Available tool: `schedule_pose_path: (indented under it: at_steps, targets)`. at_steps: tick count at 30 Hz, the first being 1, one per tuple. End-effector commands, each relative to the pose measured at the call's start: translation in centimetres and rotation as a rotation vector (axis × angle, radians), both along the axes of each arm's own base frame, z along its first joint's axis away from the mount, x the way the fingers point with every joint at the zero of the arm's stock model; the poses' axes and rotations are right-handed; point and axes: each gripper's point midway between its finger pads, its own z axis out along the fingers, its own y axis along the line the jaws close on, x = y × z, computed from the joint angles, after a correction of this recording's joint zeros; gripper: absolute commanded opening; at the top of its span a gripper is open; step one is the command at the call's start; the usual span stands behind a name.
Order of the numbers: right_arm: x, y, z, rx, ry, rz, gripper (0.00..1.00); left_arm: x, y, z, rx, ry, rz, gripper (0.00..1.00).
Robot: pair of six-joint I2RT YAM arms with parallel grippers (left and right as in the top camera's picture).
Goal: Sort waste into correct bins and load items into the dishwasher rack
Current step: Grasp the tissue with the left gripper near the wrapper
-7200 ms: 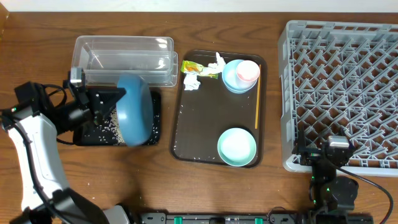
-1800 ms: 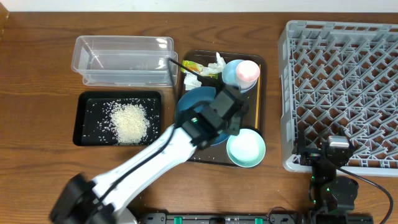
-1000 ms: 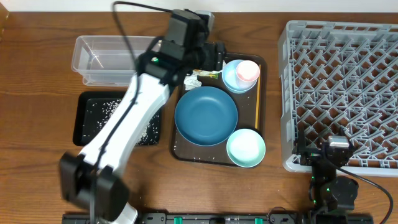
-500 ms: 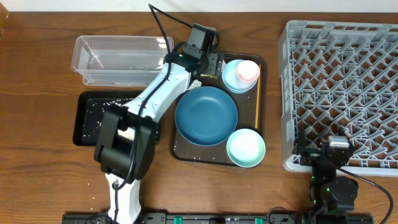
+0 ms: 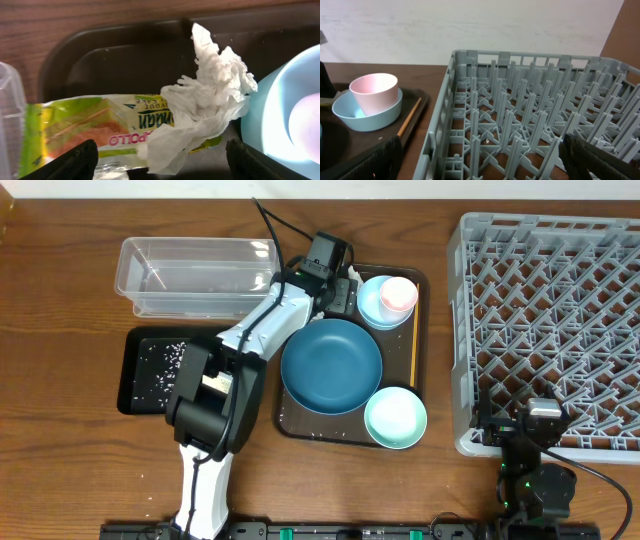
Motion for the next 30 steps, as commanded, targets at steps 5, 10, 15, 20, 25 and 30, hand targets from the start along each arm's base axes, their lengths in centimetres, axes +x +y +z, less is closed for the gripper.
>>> schedule_pose_path:
  at_steps: [5,10,15,20,25,30]
  targets:
    - [0.0,-0.2,-0.1,-0.008,0.005,-0.01,0.99,-0.1,-0.2,-2.1,0.0,0.039,-0.017,0.84]
    - [0.0,-0.2,-0.1,-0.008,0.005,-0.01,0.99,-0.1,-0.2,-2.1,0.0,0.039,-0.017,0.65]
    - [0.0,-0.2,-0.1,-0.008,0.005,-0.01,0.99,-0.2,-0.4,-1.4,-0.005,0.029,-0.02,0.46]
    - [0.0,-0.2,-0.1,-0.008,0.005,-0.01,0.99,-0.2,-1.0,0.9,-0.022,-0.009,-0.031,0.31]
    - [0.0,-0.2,-0.1,-0.008,0.005,-0.01,0.99,-0.4,-1.3,3.3,-0.042,-0.039,-0.032,0.15]
    - [0.0,-0.2,-0.1,-0.008,0.005,-0.01,0.99,-1.4,-1.0,4.9,-0.04,-0.03,-0.032,0.06]
